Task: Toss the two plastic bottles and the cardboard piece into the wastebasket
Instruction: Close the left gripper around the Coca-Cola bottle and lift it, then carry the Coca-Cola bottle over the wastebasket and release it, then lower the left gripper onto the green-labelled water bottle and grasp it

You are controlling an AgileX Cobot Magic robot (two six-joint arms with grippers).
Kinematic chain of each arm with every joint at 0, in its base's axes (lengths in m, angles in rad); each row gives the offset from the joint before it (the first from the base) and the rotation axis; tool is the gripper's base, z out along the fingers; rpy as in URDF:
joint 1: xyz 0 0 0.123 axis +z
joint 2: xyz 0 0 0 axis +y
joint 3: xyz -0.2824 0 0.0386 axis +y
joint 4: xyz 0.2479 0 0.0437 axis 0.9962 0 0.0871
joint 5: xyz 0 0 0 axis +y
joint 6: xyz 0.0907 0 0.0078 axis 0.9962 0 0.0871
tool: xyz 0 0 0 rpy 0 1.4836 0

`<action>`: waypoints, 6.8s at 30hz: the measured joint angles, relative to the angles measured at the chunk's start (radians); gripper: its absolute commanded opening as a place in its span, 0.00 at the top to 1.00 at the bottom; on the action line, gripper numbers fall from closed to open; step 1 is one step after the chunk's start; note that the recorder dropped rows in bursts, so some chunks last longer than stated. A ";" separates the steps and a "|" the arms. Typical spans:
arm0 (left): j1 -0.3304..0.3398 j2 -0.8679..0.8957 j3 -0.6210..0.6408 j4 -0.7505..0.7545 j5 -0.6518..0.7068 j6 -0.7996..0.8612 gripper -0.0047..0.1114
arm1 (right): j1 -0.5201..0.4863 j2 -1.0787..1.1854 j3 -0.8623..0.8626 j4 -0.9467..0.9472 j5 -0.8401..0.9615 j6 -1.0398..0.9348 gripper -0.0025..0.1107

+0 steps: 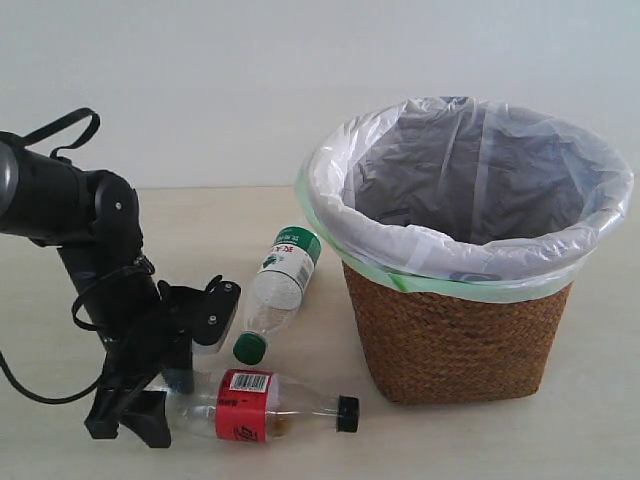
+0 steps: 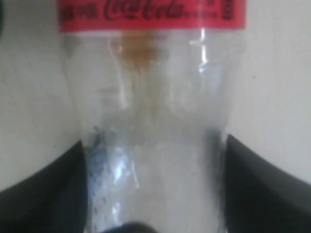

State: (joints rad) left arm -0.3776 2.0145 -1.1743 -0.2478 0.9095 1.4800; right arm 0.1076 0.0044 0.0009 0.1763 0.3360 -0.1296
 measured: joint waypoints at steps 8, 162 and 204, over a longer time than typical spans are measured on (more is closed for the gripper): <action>0.000 0.019 -0.013 -0.007 0.019 -0.156 0.54 | 0.000 0.000 0.000 0.000 0.000 0.000 0.98; -0.061 0.008 -0.516 0.296 0.182 -1.408 0.19 | 0.000 0.000 0.000 0.000 0.000 0.000 0.98; -0.083 0.168 -0.516 0.083 -0.112 -1.163 0.19 | 0.000 0.000 0.000 0.000 0.000 0.000 0.98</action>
State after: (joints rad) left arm -0.4607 2.1824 -1.6907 -0.1650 0.7979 0.3173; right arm 0.1076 0.0044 0.0009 0.1763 0.3360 -0.1296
